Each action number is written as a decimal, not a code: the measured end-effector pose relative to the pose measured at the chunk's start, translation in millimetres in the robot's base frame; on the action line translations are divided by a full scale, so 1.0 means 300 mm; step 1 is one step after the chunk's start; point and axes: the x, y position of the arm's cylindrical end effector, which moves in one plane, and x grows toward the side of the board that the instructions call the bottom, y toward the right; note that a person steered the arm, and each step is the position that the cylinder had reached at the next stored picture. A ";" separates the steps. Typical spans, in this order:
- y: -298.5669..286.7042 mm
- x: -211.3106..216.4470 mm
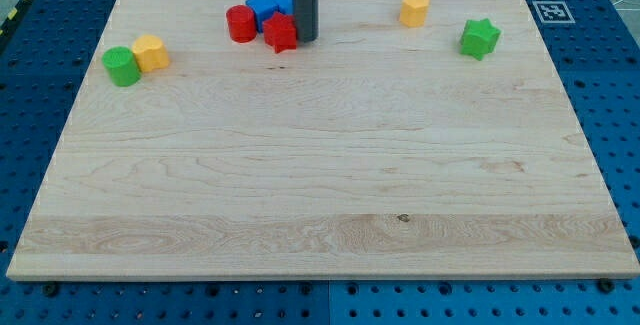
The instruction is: Push the yellow hexagon towards the center
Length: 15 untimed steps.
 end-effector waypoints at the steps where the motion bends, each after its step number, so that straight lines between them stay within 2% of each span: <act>1: -0.072 0.000; 2: -0.080 0.000; 4: 0.195 0.007; 5: 0.230 0.025; 6: 0.231 -0.023; 8: 0.259 -0.318; 9: 0.395 -0.361; 10: 0.643 -0.363; 11: 0.806 -0.339; 13: 0.600 -0.034; 14: 0.578 -0.028; 15: 0.704 -0.037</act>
